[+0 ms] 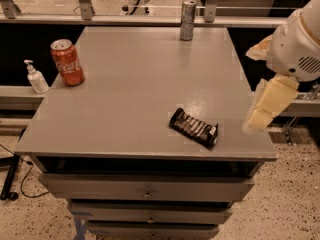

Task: Move rxbar chocolate near redbull can

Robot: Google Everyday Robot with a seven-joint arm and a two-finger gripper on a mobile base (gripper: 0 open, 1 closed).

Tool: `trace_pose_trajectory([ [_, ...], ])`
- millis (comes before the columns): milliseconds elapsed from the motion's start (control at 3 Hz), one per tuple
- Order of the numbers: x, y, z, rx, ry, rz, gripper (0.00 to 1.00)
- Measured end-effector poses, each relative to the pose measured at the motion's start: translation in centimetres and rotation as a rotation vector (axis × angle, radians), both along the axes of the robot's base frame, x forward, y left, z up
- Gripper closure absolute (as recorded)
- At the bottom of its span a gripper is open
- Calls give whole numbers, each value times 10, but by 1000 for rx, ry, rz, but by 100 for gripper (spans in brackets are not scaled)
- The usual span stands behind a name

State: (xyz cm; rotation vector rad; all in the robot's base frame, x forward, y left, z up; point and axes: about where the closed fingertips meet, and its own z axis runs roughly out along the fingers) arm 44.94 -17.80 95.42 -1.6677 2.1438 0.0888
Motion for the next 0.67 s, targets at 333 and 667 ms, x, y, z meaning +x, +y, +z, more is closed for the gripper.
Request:
trace_pose_trajectory([
  [333, 8, 14, -22, 101, 33, -4, 0],
  [667, 12, 29, -44, 159, 35, 6, 0],
])
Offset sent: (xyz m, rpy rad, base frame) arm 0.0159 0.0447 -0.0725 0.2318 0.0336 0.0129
